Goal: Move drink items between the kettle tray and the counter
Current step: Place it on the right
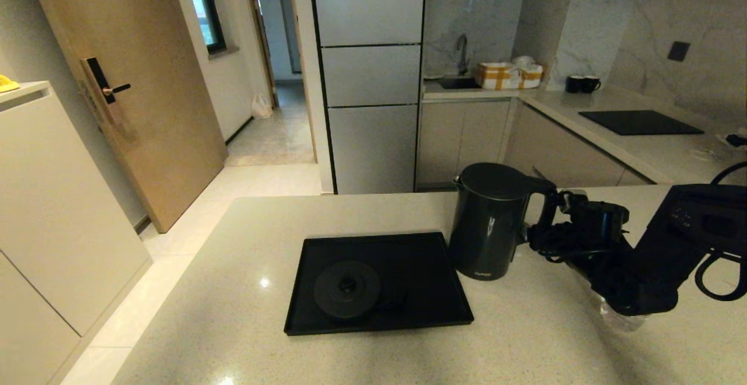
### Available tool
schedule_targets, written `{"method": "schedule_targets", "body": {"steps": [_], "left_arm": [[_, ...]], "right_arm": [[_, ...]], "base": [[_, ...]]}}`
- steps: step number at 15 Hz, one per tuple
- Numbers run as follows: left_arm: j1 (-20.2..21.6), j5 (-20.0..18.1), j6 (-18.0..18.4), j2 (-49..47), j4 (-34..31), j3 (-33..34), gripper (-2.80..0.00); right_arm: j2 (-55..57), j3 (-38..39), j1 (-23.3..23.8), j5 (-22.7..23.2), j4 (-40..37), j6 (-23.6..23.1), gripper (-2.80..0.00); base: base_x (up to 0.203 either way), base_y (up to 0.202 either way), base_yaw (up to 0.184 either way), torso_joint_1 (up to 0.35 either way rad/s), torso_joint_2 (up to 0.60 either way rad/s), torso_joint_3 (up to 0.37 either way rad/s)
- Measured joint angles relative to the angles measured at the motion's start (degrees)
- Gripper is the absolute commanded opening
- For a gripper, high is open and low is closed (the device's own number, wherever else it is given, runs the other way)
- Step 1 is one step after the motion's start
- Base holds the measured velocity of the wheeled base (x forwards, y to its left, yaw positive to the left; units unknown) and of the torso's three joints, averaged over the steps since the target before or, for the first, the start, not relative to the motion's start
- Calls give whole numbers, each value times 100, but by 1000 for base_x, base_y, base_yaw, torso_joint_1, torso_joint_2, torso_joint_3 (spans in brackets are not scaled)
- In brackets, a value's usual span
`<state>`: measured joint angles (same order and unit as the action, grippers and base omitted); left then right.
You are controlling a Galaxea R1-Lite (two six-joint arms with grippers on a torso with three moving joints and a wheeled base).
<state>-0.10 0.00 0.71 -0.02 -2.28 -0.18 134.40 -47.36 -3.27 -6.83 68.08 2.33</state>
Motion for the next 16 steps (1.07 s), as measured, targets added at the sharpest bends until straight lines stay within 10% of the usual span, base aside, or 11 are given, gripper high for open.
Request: {"method": "schedule_targets", "body": {"steps": [16], "left_arm": [[0,0,0,0,2,0,-280]], "right_arm": [[-264,535,-76,3,379,31,0]], "base": [[0,0,0,0,0,0]]}}
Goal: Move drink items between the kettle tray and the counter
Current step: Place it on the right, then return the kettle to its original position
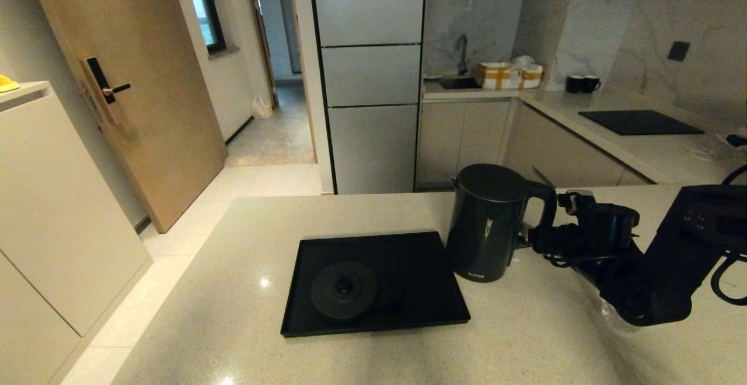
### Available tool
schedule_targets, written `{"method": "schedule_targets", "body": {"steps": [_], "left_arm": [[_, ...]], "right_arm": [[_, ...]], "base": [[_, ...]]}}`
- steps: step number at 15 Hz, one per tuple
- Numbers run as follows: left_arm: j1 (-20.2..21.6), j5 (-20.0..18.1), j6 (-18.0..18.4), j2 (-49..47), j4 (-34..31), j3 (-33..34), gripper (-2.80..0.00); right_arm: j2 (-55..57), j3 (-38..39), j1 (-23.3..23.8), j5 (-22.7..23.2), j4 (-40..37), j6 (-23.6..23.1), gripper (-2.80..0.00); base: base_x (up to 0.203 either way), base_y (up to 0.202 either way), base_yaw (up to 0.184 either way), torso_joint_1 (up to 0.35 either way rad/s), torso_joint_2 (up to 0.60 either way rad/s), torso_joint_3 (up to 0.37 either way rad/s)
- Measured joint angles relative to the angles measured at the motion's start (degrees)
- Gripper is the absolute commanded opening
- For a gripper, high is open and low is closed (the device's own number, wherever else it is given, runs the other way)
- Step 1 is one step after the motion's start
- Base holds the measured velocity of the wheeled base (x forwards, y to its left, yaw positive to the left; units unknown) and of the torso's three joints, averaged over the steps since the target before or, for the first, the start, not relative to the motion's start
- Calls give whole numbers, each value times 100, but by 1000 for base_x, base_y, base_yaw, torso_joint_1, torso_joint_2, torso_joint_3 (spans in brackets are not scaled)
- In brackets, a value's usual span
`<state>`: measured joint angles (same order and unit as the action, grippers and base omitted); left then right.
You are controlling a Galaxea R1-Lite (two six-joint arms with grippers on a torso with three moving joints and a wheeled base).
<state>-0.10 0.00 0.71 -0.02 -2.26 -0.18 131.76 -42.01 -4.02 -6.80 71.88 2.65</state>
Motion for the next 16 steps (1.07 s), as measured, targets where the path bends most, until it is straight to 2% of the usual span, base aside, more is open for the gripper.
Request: {"method": "schedule_targets", "body": {"steps": [9,16], "left_arm": [[0,0,-2,0,-2,0,-280],[0,0,-2,0,-1,0,-280]], "right_arm": [[-39,673,-66,17,850,18,0],[-430,1095,-220,16,856,176,0]], "base": [[0,0,0,0,0,0],[0,0,0,0,0,0]]}}
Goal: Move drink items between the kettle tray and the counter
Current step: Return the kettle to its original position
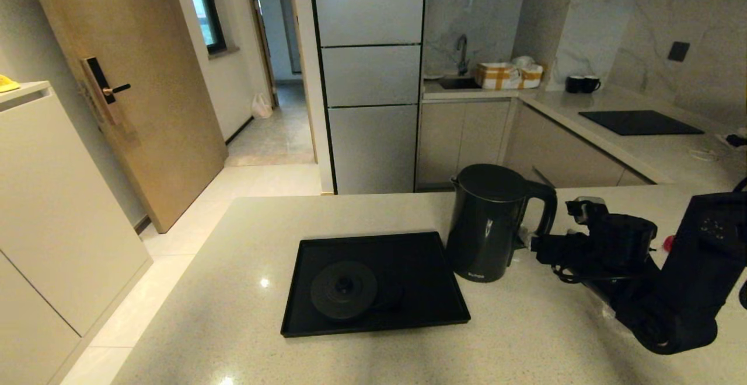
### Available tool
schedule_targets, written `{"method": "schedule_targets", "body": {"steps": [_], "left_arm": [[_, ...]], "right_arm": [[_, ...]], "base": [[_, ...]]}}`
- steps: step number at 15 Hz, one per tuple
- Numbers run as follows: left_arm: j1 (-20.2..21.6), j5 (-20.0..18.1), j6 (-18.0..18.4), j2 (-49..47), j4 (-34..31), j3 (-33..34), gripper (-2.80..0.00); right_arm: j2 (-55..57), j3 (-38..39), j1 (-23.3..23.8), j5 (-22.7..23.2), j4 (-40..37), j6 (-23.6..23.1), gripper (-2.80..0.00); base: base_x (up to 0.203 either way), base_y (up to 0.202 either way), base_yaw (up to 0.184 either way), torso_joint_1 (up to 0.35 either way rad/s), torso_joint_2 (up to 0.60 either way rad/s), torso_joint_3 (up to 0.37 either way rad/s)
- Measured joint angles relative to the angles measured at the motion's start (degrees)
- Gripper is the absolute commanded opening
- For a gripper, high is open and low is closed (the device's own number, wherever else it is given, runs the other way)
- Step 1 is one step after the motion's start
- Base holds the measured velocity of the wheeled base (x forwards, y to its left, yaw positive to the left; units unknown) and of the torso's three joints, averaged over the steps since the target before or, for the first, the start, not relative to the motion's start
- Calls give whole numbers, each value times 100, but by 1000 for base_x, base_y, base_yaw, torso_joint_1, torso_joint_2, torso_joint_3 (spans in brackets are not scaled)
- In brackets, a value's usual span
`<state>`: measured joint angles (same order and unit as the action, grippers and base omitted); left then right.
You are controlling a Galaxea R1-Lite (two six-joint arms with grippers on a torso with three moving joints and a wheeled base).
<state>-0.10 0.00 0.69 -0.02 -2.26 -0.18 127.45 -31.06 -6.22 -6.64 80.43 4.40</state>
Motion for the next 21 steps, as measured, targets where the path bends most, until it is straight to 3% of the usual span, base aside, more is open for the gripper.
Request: {"method": "schedule_targets", "body": {"steps": [7,8,15,18,21], "left_arm": [[0,0,2,0,1,0,-280],[0,0,1,0,-2,0,-280],[0,0,0,0,-2,0,-280],[0,0,-1,0,-2,0,-280],[0,-2,-1,0,1,0,-280]], "right_arm": [[-788,509,-437,-24,-59,181,0],[-891,566,-487,-27,-98,182,-280],[-2265,903,-959,-66,-938,199,-280],[-3466,534,-1015,-117,-2423,199,-280],[-5230,90,-1082,-542,-4470,198,-280]], "base": [[0,0,0,0,0,0],[0,0,0,0,0,0],[0,0,0,0,0,0],[0,0,0,0,0,0],[0,0,0,0,0,0]]}}
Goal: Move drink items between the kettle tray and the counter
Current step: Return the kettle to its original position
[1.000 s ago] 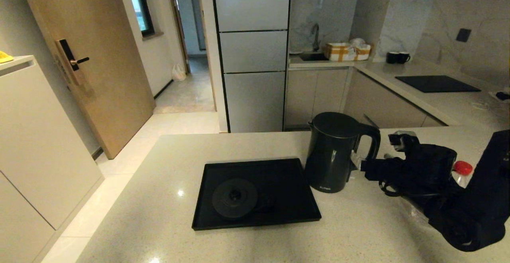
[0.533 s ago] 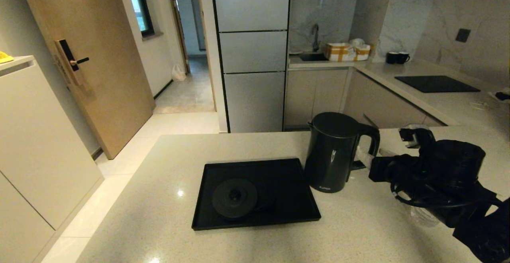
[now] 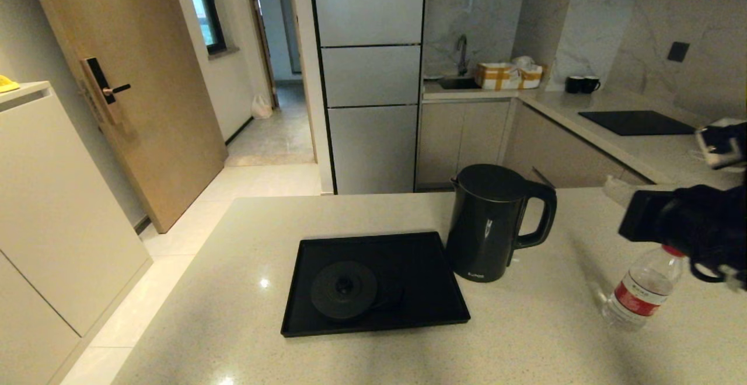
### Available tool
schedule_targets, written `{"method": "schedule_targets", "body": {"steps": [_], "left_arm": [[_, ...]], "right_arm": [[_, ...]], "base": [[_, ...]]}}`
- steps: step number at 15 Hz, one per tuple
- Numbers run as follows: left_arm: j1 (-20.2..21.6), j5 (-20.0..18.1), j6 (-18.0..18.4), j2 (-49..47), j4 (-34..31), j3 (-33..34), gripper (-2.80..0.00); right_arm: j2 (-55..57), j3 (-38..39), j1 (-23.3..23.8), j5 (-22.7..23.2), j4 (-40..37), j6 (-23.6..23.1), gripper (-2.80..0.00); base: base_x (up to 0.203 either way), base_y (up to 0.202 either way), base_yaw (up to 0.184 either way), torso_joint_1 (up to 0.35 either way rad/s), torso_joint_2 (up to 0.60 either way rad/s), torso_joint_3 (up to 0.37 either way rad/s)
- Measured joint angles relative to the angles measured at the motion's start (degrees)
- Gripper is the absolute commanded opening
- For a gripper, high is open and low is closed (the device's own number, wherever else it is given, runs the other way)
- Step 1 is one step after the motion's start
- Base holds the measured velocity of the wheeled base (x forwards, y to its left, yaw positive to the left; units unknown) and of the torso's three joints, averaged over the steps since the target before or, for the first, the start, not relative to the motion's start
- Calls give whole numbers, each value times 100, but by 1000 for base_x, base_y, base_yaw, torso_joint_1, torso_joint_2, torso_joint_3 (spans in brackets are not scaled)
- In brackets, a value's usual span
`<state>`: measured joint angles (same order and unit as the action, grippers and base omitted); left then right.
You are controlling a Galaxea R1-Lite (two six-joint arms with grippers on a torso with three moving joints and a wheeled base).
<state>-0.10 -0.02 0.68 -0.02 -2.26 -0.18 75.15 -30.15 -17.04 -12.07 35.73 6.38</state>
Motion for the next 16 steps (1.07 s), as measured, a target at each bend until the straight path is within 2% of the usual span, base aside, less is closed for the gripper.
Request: {"method": "schedule_targets", "body": {"steps": [5,6,8,12,14,16], "left_arm": [[0,1,1,0,-2,0,-280],[0,2,2,0,-2,0,-280],[0,2,2,0,-2,0,-280],[0,2,2,0,-2,0,-280],[0,2,1,0,-2,0,-280],[0,2,0,0,-2,0,-280]], "right_arm": [[-2436,-567,-38,-1142,-3423,221,-280],[-2904,-748,47,-1302,-4077,260,-280],[-3750,-1442,553,-1499,-5345,186,-280],[-5467,-2412,1471,-1486,-7707,-415,-280],[-6218,-2474,1626,-1330,-8247,-530,-280],[-6857,-2049,1682,-821,-8109,-530,-280]], "base": [[0,0,0,0,0,0],[0,0,0,0,0,0],[0,0,0,0,0,0],[0,0,0,0,0,0],[0,0,0,0,0,0],[0,0,0,0,0,0]]}}
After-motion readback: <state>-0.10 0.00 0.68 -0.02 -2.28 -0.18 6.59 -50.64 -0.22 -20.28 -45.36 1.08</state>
